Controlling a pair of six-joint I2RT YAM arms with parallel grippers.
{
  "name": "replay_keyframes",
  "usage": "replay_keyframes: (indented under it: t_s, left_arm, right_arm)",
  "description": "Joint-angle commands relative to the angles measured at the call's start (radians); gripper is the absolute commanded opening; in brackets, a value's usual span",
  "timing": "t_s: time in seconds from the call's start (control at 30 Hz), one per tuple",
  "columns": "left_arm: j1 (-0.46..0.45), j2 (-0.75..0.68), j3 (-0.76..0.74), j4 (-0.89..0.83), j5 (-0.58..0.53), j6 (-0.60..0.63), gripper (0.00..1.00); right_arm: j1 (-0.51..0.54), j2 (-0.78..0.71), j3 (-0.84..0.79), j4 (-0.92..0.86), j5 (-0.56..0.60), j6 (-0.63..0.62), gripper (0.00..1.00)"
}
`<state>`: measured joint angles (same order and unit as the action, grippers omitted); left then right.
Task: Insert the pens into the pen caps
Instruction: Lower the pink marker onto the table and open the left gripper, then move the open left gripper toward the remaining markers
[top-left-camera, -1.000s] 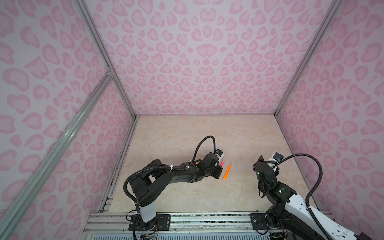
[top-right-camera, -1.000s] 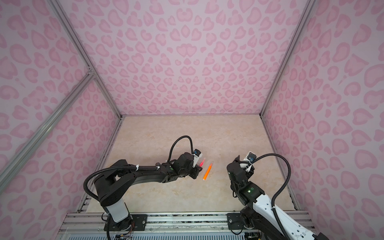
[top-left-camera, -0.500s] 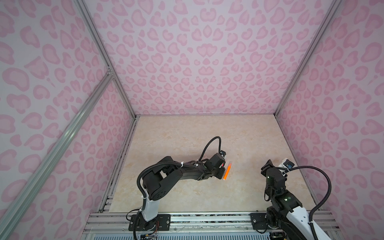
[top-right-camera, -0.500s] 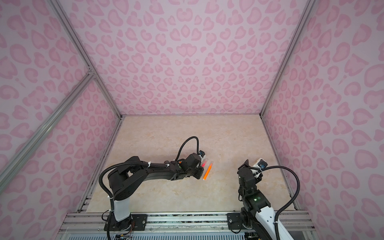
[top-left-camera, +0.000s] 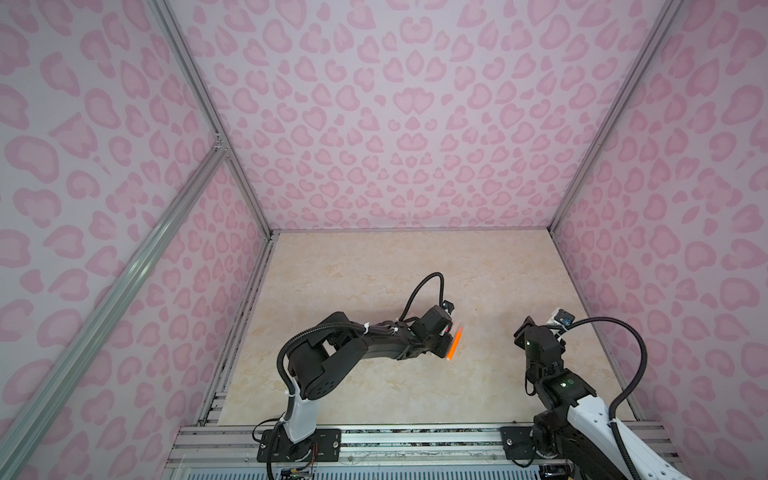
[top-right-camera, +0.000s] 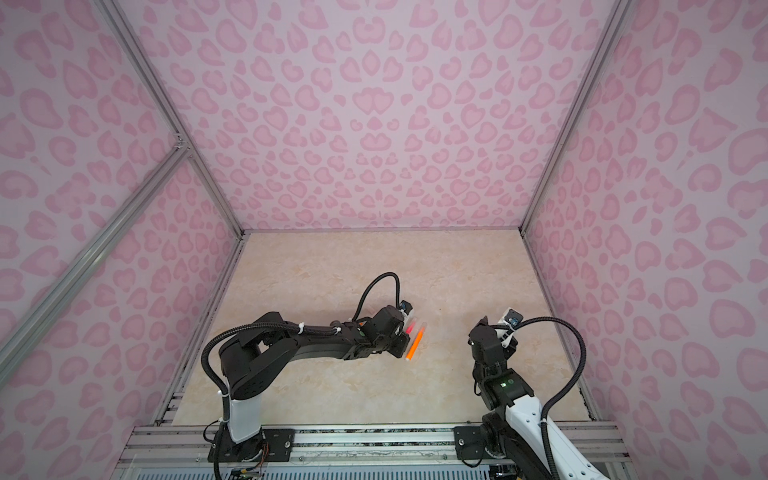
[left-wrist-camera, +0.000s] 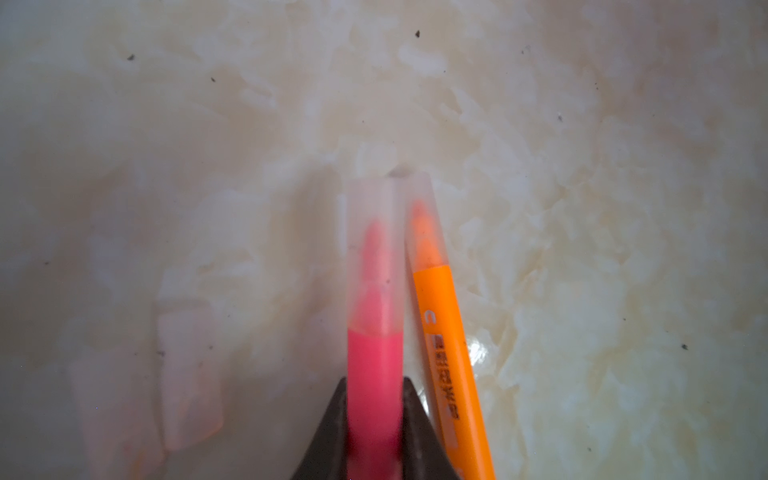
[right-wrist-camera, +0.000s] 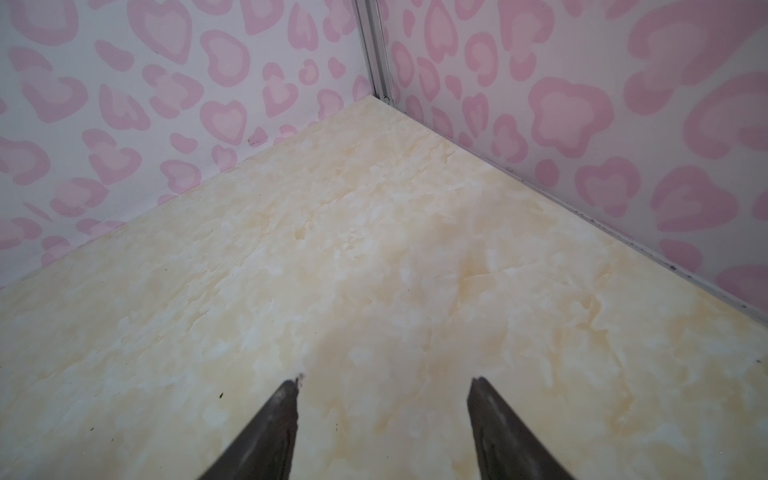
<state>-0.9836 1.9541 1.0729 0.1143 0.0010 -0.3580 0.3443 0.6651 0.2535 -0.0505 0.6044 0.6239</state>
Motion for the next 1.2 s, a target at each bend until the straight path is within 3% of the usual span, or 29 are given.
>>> replay_keyframes:
  t_s: [0.0,0.27,0.43,0.73,0.83,0.97,1.17]
  left_arm:
    - [0.000,-0.027,-0.021,-0.004,0.011,0.014,0.27]
    - [0.000,-0.098,-0.082,0.037,0.005,0.025,0.32]
    - [0.000,-0.246,-0.220,0.152,-0.026,0.036,0.35]
    - [0.015,-0.524,-0.416,0.185,-0.352,0.030,0.47]
    - [0.053,-0.526,-0.411,0.148,-0.375,0.000,0.47]
    - [0.114,-0.475,-0.387,0.131,-0.323,-0.035,0.46]
    - [0.127,-0.443,-0.344,0.082,-0.365,-0.044,0.46]
  right_arm:
    - [-0.001,0.001,0.001,0.024,-0.006,-0.013,0.66]
    - [-0.001,-0.028,-0.014,0.030,-0.011,-0.016,0.65]
    - [-0.001,-0.027,-0.014,0.031,-0.014,-0.017,0.65]
    - [-0.001,-0.025,-0.013,0.031,-0.012,-0.017,0.65]
    - [0.000,-0.029,-0.013,0.028,-0.011,-0.016,0.65]
    - [-0.001,-0.033,-0.015,0.029,-0.011,-0.016,0.65]
    - [-0.001,-0.019,-0.007,0.034,-0.018,-0.022,0.65]
